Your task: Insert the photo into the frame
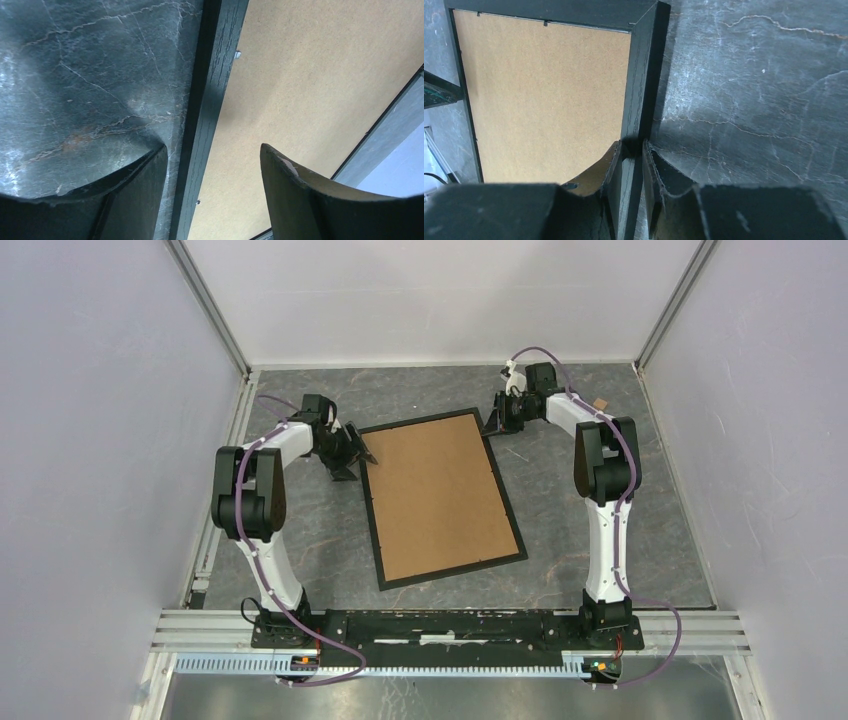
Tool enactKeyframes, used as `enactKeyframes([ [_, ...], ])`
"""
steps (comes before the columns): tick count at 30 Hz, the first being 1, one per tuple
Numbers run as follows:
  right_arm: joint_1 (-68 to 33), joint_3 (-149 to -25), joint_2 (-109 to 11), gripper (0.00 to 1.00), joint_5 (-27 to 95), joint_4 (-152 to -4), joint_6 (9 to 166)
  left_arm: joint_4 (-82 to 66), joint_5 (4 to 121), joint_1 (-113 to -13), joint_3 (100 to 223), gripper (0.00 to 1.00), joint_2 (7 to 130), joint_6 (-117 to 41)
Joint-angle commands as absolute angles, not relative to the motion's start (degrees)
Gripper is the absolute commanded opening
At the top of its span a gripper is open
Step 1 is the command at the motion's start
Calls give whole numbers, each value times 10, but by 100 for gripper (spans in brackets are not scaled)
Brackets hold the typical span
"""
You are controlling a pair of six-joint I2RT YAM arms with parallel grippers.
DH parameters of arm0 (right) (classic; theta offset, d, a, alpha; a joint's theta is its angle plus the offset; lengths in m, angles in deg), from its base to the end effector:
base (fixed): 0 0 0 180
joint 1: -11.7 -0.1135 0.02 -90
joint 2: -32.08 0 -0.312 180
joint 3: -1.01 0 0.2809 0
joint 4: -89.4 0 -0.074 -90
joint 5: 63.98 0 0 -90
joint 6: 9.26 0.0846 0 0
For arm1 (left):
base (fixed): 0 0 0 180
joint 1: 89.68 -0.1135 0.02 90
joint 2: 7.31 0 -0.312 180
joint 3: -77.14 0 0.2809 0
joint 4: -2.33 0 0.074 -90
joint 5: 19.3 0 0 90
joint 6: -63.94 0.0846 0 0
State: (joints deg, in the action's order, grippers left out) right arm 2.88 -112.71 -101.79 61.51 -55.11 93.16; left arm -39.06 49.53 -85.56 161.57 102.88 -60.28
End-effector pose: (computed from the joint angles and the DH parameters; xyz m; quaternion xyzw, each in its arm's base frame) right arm 0.5662 0.1376 0.1237 -0.0614 0.9123 0.3380 0.2228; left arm 0.4367 -0.0621 0.1434 -0.2150 0.9399 -0.2340 0.1248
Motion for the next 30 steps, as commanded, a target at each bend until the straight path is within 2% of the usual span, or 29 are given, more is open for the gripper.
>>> enactKeyframes([
  [1,35,-1129,-1033,25,578,-527,946,-383,480,-850,1630,75,1044,-603],
  [6,47,-1112,-1031,19,615,-557,971,-382,482,-851,1627,75,1043,-600],
  [12,47,-1107,-1037,20,625,-562,967,-378,474,-850,1624,75,1050,-605],
  [30,13,-1166,-1077,16,490,-457,925,-377,466,-845,1634,75,1054,-605],
])
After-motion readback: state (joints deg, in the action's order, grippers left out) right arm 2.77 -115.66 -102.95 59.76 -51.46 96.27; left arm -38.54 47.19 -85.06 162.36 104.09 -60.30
